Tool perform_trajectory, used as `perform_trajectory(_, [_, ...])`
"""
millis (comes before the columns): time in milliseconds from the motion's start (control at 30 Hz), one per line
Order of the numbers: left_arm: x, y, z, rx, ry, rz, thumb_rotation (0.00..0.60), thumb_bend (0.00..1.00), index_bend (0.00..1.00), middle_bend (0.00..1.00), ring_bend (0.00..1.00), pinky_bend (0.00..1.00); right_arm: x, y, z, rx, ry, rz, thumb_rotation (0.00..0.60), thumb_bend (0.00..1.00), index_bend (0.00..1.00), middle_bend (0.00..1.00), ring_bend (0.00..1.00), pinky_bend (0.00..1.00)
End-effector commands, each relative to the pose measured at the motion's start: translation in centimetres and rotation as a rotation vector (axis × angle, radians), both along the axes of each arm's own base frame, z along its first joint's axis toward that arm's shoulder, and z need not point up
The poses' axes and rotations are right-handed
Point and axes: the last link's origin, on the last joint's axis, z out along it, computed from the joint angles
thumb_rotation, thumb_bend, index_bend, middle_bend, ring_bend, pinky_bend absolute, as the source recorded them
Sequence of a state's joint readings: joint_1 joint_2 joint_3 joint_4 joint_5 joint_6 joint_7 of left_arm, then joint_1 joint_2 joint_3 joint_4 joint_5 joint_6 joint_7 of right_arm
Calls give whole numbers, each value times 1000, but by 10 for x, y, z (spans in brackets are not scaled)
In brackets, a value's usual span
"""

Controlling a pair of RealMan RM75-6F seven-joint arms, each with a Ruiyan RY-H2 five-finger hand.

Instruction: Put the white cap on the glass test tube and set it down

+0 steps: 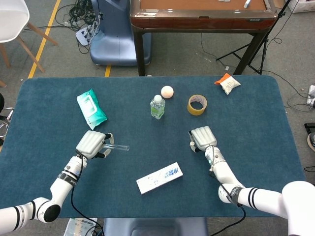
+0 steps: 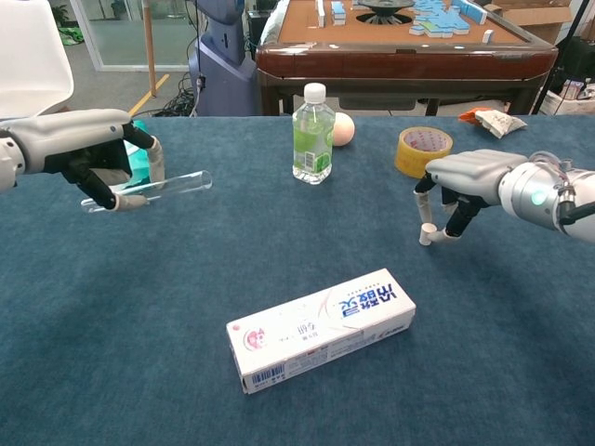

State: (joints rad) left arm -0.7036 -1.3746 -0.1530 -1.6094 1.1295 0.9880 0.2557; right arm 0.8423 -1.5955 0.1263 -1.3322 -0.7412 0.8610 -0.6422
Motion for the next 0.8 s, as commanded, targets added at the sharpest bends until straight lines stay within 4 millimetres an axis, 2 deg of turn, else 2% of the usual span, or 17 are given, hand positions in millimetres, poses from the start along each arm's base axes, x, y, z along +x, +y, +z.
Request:
perform_trajectory(33, [0,0,0,0,1,0,600,339,641,1000,947,1000,0,0,-1,2,1,0,600,285,498,958,1000,1000])
perform_trajectory(433, [-1,1,0,2,-1,2,600,339,641,1000,947,1000,-1,-1,-1,1,-2,-10,600,327,537,957,1000,1000])
perform_trajectory(533, [-1,2,1,7,-9,8,600,339,640,1000,947,1000,5,1,3,-1,-46,-7,600,347,556,957,1000,1000])
perform_trajectory(633, [0,5,5,12,-32,23,600,339,641,1000,947,1000,19,5,17,-6,-129,17,600,360,573,957,1000,1000])
perform_trajectory(800, [8,10,14,2,-110,51,600,339,641,1000,948,1000,52,20,57,-13,-261,106,600,383,589,961,1000,1000])
